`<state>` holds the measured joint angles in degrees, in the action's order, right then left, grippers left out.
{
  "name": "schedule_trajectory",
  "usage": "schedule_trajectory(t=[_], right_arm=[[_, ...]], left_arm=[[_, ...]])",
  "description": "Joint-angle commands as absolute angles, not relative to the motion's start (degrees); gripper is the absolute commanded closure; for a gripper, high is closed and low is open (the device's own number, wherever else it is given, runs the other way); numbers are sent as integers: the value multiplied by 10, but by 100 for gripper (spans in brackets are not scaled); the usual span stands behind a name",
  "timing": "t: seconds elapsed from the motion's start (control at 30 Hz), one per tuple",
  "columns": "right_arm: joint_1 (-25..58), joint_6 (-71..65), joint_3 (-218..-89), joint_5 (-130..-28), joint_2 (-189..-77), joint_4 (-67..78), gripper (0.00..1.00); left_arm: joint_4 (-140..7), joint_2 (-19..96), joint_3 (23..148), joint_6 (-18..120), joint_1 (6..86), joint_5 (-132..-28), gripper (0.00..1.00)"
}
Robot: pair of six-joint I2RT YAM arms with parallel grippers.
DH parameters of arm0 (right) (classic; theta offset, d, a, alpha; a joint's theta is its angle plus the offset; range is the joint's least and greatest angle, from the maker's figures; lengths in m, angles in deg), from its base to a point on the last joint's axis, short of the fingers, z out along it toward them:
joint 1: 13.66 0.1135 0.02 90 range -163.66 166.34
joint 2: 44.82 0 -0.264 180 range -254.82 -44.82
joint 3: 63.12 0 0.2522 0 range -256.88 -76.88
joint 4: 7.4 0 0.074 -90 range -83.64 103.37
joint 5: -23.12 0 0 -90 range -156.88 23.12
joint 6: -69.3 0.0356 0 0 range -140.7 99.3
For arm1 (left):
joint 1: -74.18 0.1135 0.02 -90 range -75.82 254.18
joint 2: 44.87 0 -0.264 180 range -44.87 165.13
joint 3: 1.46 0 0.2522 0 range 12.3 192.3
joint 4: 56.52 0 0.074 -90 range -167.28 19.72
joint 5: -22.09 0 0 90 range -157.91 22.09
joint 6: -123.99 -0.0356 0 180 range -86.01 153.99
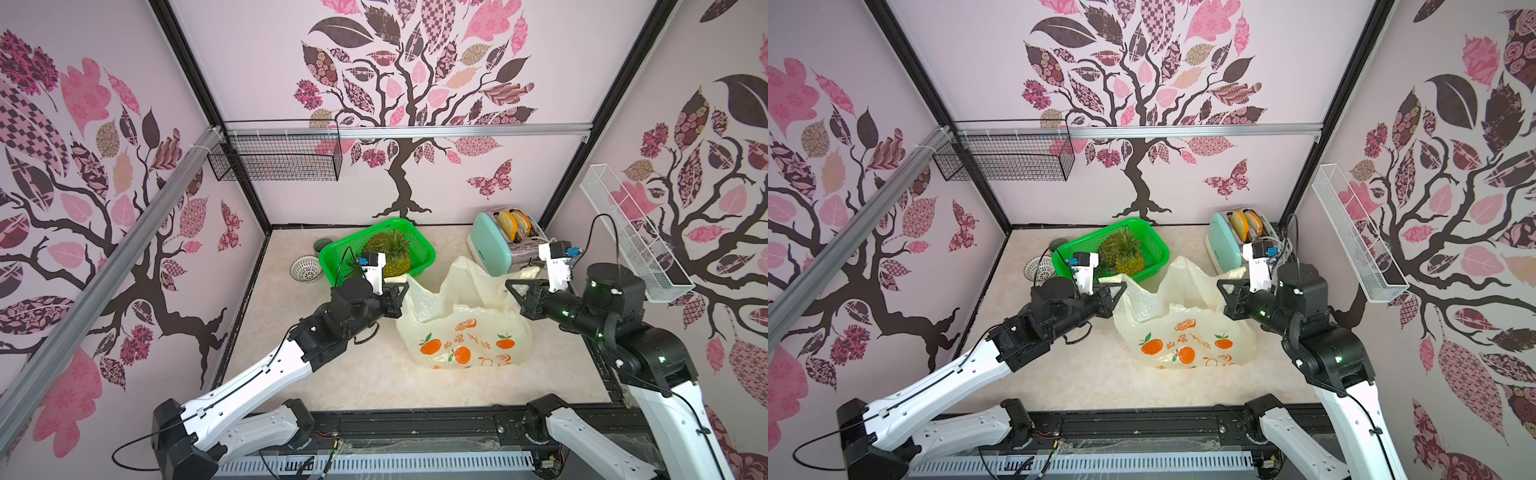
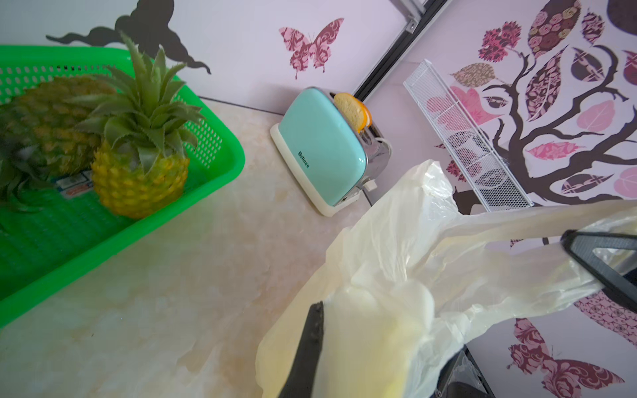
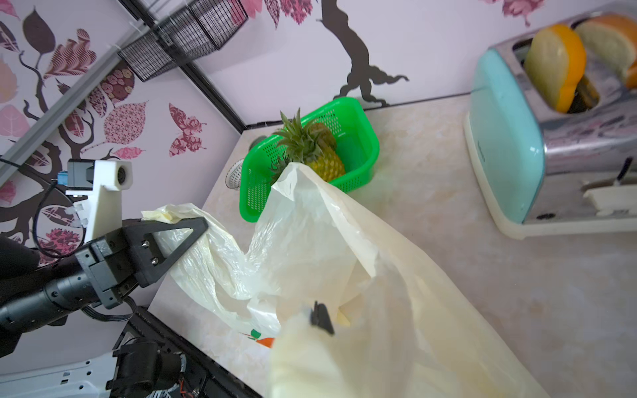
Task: Place the pineapple into a plastic bag & tie a knot
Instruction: Adjust the plastic bag at the center of the board, then pick up the pineapple from the basket.
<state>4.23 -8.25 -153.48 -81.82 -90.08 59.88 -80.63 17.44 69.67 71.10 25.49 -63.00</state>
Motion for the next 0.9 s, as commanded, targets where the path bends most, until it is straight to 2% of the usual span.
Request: schedule_trajectory(t=[0.0, 0.13, 0.33, 0.5, 0.7, 0.87], right_arm=[[45, -121, -1548, -795, -900, 607, 100], [45, -116, -1475, -770, -860, 645, 100], [45, -108, -1438, -786, -818, 689, 100], [45, -114, -1458, -772, -824, 699, 100], [45, -90, -1499, -738, -862, 726, 100], [45, -92, -1505, -739, -863, 725, 100]], left_arm=[[-824, 201, 747, 672, 255, -624, 97], [-882, 208, 757, 682, 255, -594, 96], [-909, 216, 745, 682, 254, -599, 50], [-942, 189, 772, 645, 255, -592, 20], [-1095, 186, 902, 608, 277, -553, 2], [-1167, 183, 937, 614, 357, -537, 2]])
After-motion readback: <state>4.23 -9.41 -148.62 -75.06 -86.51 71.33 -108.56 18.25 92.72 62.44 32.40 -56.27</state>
